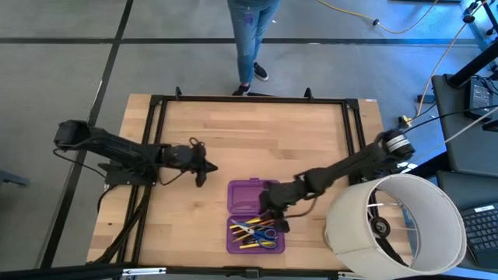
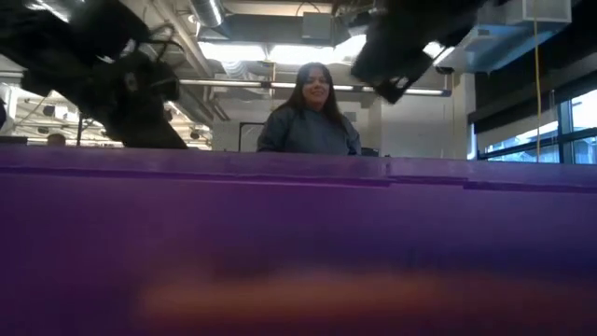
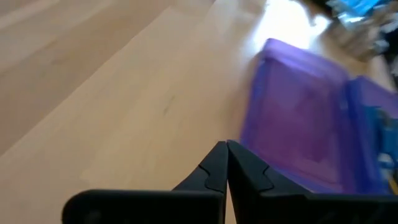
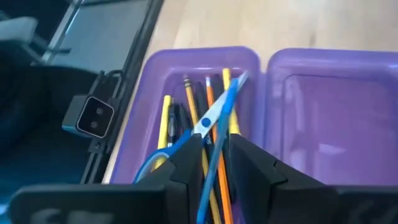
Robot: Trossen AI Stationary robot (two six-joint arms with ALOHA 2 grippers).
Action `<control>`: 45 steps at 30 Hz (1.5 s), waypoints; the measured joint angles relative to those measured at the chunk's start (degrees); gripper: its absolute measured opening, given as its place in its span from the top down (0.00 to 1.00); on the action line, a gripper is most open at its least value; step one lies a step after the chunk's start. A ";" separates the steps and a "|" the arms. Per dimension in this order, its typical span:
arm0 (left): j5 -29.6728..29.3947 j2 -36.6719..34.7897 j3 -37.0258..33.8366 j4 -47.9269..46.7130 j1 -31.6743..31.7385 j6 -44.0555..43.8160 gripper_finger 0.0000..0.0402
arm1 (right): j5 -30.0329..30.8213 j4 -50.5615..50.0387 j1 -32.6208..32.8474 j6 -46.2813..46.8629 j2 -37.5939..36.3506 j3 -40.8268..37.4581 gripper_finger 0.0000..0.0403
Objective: Pick & place school supplies into a supply box
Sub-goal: Close the violet supply box
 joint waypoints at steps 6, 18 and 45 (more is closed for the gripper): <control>4.02 11.01 5.24 -0.01 4.46 1.91 1.00 | -5.18 -8.11 0.19 -5.73 7.26 12.78 0.78; 13.74 23.27 14.01 0.00 10.94 9.00 0.99 | -3.61 -22.92 6.11 -4.00 19.41 32.68 0.78; 15.86 35.47 18.79 0.60 9.77 14.32 0.99 | 2.22 -36.78 16.03 0.29 26.71 40.85 0.78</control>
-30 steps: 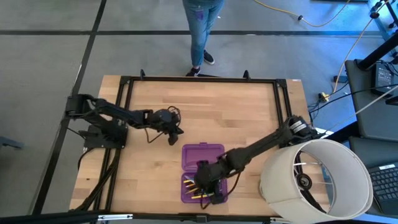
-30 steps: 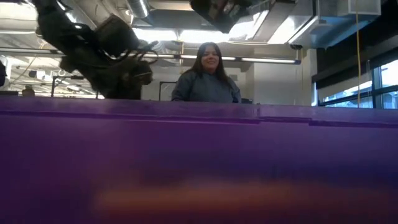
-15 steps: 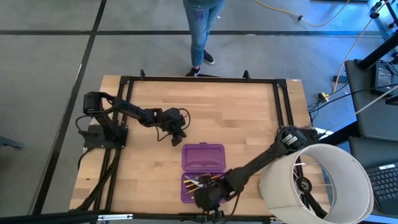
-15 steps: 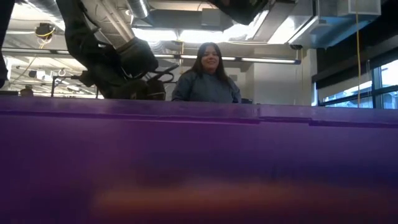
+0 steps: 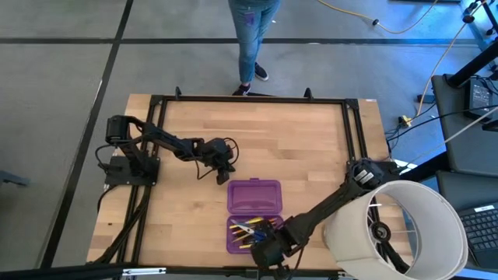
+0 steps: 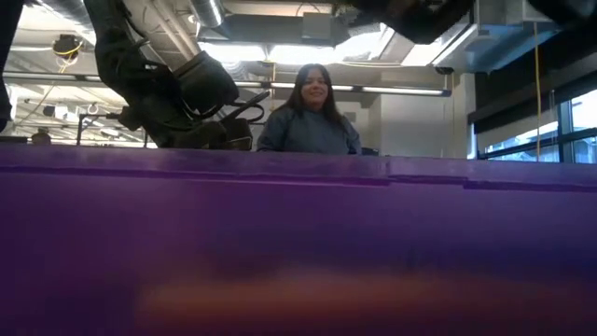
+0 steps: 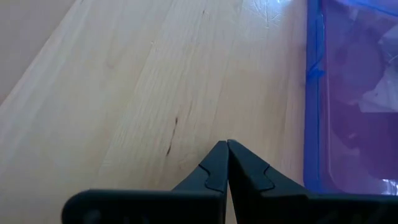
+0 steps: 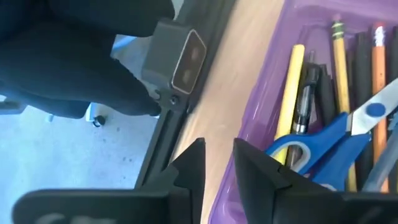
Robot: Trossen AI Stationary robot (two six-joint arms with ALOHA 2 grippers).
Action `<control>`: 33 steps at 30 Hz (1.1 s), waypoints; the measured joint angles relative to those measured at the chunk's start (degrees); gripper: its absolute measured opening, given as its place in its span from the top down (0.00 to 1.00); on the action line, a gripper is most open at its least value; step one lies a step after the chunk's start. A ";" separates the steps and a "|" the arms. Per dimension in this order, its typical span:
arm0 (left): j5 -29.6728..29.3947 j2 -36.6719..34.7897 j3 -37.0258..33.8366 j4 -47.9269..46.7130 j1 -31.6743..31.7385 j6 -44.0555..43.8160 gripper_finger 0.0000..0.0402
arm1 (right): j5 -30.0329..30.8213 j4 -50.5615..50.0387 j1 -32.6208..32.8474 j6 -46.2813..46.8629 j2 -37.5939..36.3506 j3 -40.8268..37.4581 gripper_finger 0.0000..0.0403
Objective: Pick & place school supplies into a supply box
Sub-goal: Close the violet supply box
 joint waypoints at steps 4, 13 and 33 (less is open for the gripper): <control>0.09 0.07 -0.09 0.52 -0.01 0.04 0.99 | -2.66 0.28 0.01 0.30 2.12 0.00 0.78; 0.41 0.13 -0.13 0.99 -0.02 0.16 0.99 | -2.60 2.21 0.05 0.75 3.85 0.00 0.78; 4.98 0.26 -0.26 2.38 -1.25 0.21 0.99 | -2.47 -0.31 -0.81 3.43 4.04 0.00 0.78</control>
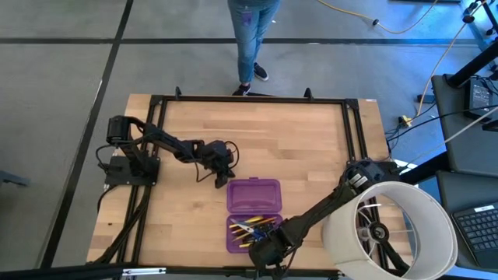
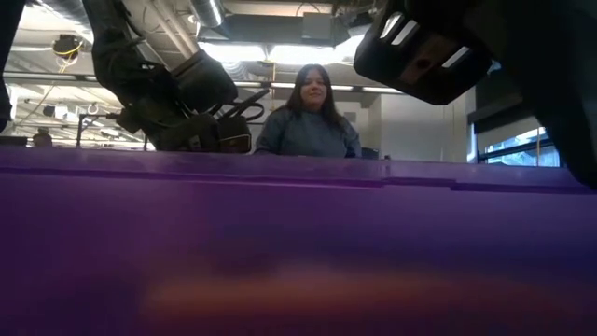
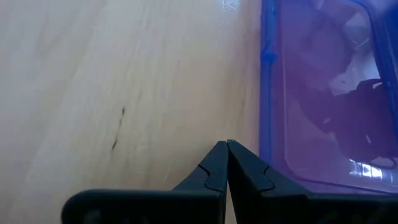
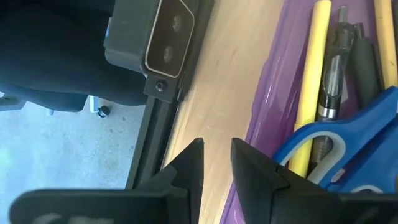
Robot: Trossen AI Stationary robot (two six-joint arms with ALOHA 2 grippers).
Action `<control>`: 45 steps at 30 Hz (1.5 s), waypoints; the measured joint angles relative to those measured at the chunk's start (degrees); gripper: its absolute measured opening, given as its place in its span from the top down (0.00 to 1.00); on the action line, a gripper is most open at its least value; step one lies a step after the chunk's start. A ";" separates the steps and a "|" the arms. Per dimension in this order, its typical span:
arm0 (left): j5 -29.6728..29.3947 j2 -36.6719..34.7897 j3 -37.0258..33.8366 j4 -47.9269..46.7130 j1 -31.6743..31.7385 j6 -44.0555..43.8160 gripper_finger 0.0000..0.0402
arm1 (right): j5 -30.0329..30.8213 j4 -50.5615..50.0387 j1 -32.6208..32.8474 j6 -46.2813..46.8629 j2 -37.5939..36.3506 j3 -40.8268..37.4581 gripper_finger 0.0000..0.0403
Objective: Pick & place school supplies into a supply box
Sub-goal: Close the violet supply box
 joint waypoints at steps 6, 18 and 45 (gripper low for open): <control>0.77 0.00 0.00 0.11 -0.37 -0.01 0.99 | 0.12 -0.35 -0.03 0.13 0.00 0.00 0.78; 6.30 0.00 0.02 0.35 -0.30 -0.12 0.99 | -0.12 -0.70 -0.87 0.28 0.04 -0.02 0.78; 15.67 -3.23 0.15 3.49 2.57 -0.62 0.99 | 0.36 -0.92 -0.97 0.15 0.07 -0.09 0.78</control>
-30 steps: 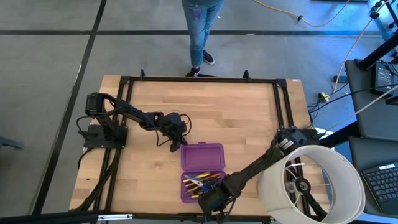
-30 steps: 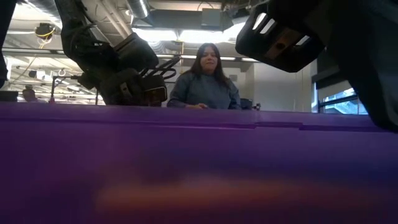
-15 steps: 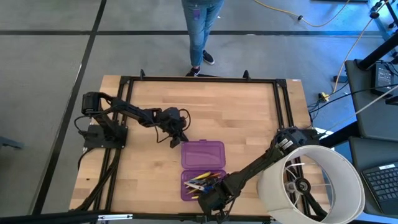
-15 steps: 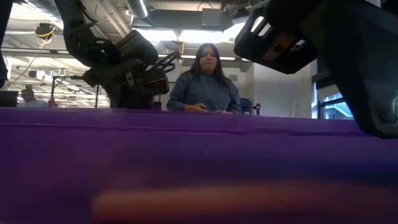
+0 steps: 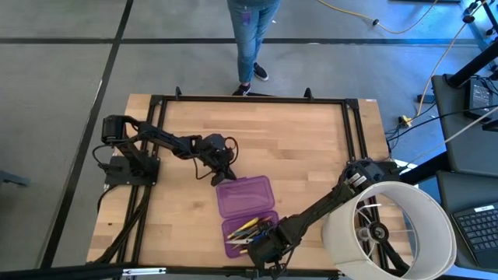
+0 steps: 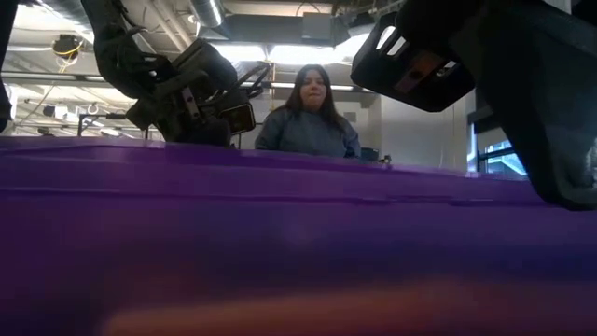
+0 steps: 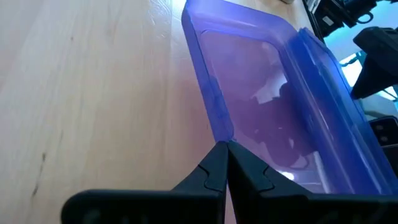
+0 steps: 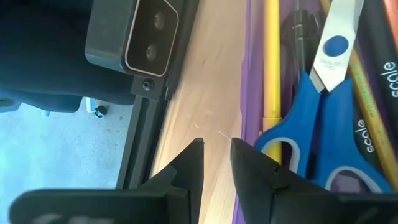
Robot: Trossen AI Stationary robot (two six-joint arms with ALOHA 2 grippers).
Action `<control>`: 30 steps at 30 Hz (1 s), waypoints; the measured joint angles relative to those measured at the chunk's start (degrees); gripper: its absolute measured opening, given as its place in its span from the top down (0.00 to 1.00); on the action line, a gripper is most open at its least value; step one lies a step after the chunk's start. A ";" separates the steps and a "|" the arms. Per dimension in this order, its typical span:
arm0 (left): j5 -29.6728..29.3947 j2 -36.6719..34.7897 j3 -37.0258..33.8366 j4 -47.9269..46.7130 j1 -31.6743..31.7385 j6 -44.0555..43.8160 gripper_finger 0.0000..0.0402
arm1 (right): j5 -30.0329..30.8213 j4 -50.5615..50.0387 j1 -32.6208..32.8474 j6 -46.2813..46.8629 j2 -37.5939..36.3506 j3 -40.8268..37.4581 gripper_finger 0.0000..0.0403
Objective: Pick & place school supplies into a supply box
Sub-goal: Close the violet supply box
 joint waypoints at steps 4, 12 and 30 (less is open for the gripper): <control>0.01 0.00 0.00 -0.01 -0.19 0.00 0.99 | 0.98 0.01 0.00 0.52 0.01 0.00 0.78; -0.36 0.00 0.00 -0.07 -0.16 -0.34 0.99 | 1.66 0.06 0.00 1.56 0.00 0.00 0.78; 5.27 0.02 -0.04 4.72 -0.05 -0.87 0.99 | 2.12 -0.11 -0.07 1.62 0.11 -0.11 0.78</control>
